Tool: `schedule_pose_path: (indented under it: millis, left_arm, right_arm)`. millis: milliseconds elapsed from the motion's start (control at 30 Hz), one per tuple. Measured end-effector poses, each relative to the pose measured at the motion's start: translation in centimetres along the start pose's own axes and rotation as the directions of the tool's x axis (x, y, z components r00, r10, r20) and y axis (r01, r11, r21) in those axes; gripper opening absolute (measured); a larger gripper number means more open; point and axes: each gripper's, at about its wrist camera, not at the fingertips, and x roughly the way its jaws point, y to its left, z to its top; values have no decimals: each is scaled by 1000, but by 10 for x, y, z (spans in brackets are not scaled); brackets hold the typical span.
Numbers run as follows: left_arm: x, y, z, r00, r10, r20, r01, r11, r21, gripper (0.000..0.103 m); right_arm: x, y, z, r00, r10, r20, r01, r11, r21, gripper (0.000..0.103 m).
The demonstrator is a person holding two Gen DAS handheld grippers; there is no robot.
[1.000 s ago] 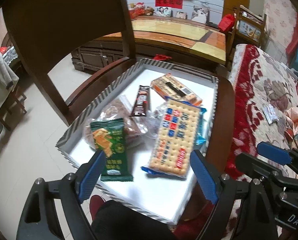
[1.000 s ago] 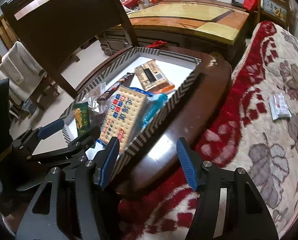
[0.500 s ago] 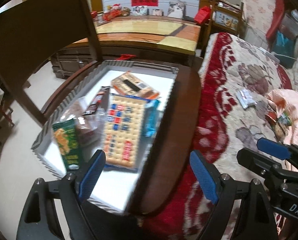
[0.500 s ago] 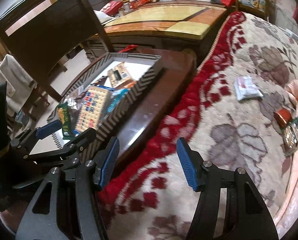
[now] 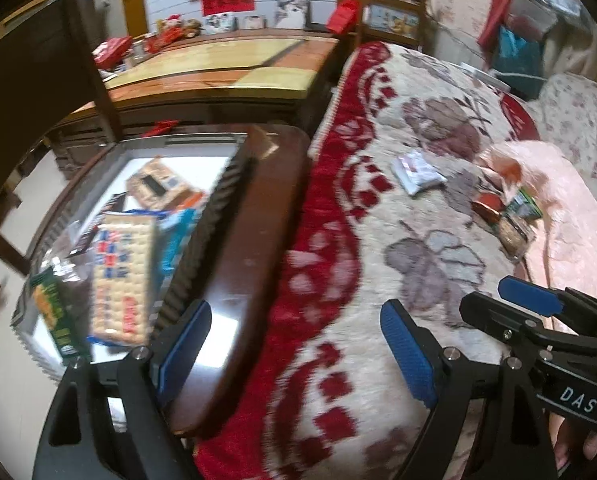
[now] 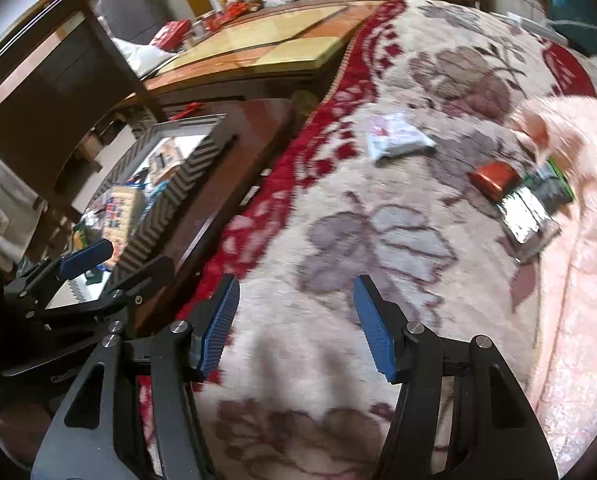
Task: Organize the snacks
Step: 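Move both open tools back over the snacks on the blanket, then grasp the pink strawberry bag with the left tool while the right grasps the clear meat bag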
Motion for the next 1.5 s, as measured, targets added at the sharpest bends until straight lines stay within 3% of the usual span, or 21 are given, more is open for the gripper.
schedule_pose_path:
  millis: [733,1167,1333,1500]
  left_arm:
    - [62,-72,56,992,-123,-42,126,988,88,88]
    - [111,-91,110,976,-204,-76,206,978,20,88]
    - [128,-105,126,973,-214,-83,222,968,113,88]
    - [141,-122,129,965,-232,-119,258,923,285,88]
  right_arm:
    - [7,-108,-10,996,-84,-18,86,980,181,60]
    - [14,-139,-5,997,-80,-15,81,974,211,60]
    - [16,-141,-4,998,-66,-10,67,977,203,60]
    - [17,-146,-3,998,-56,-1,55,975,216,60]
